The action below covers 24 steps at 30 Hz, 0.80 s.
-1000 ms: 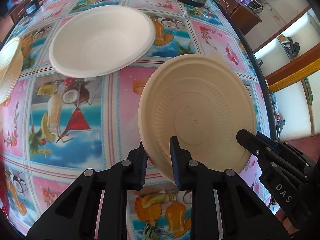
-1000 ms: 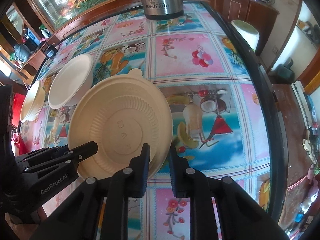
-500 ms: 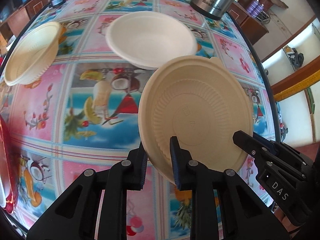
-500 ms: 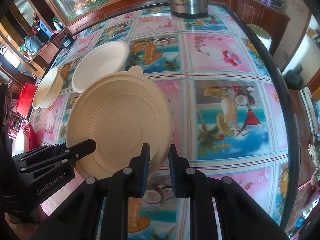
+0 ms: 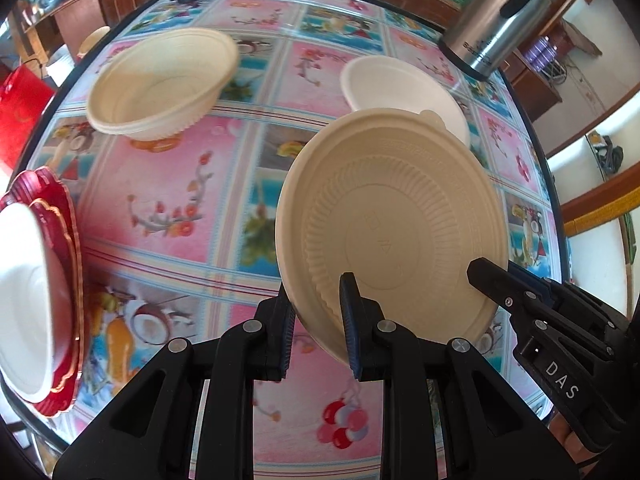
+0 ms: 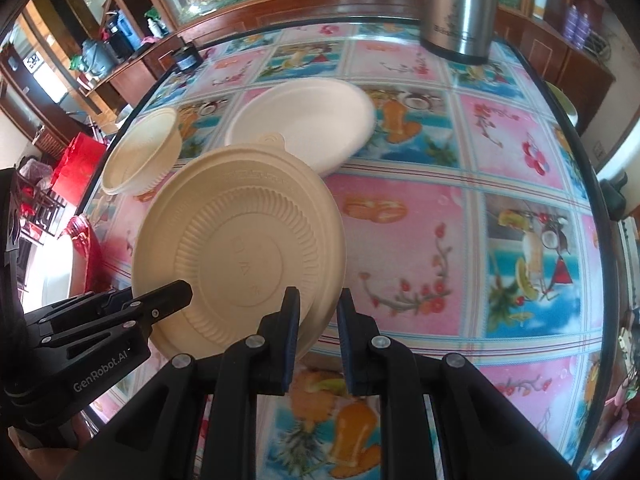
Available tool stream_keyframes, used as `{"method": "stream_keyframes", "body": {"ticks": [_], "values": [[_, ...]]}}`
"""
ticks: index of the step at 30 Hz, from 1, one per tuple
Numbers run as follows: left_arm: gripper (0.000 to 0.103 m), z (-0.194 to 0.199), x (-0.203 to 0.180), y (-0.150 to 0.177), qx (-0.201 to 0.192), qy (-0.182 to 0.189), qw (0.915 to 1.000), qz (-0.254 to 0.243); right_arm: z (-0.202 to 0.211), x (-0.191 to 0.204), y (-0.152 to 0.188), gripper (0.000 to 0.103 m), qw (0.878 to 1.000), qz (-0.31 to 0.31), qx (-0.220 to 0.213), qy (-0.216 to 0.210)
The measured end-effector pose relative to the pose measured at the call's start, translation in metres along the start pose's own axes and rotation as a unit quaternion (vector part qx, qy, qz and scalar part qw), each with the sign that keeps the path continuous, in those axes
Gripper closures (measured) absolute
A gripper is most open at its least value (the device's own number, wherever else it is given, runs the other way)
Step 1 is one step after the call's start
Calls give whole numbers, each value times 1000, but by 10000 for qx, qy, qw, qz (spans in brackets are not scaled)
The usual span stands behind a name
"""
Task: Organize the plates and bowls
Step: 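Lift the beige plate and carry it toward the red plate stack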
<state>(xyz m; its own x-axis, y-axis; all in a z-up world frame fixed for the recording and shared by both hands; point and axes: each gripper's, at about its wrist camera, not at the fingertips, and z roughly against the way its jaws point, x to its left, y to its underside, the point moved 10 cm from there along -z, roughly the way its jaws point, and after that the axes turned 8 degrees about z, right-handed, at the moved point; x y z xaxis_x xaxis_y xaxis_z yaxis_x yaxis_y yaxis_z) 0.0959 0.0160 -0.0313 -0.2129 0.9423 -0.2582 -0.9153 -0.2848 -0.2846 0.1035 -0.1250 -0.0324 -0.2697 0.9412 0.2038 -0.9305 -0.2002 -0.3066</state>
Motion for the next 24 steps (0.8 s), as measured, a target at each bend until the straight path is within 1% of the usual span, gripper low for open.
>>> {"method": "stream_keyframes", "body": {"ticks": [12, 24], "values": [[82, 37, 55, -14, -391, -162, 9982, 415, -4, 60, -22, 86, 9988, 429, -112, -228], [82, 71, 111, -24, -696, -285, 9926, 954, -1, 119, -47, 86, 9942, 918, -249, -493]]}}
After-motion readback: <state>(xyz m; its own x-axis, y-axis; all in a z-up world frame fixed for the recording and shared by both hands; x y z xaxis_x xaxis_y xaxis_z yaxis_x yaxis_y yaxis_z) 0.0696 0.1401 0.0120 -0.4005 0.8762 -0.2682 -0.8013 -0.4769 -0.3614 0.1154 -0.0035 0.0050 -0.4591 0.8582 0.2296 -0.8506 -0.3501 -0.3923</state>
